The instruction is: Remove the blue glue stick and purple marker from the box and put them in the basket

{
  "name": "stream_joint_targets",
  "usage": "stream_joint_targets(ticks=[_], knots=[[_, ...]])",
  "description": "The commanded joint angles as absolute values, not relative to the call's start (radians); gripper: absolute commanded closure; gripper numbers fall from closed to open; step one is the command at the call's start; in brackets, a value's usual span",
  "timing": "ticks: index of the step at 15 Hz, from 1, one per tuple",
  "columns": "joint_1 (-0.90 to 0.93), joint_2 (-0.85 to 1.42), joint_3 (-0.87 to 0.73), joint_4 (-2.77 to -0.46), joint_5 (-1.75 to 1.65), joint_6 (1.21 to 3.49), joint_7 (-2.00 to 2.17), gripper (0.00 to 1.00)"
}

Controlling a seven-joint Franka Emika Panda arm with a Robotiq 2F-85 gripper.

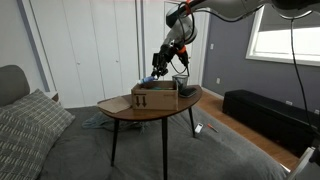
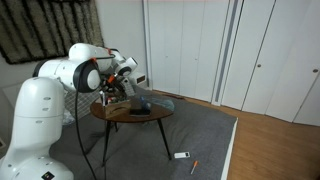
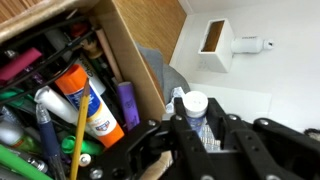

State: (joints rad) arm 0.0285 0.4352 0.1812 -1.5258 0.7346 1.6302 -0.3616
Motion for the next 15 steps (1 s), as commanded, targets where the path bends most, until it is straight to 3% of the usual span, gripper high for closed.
stream_joint_targets(ticks=[1,7,15], knots=[[-0.009,0.322,0.163,-1.601,0.794,1.583,-0.383,0.93],[-0.033,0.118,0.078,-1.779,0.791,1.704,-0.360,0.93],[-0.016,-0.107,0.028,-2.061,0.654,2.070,-0.290,0.93]])
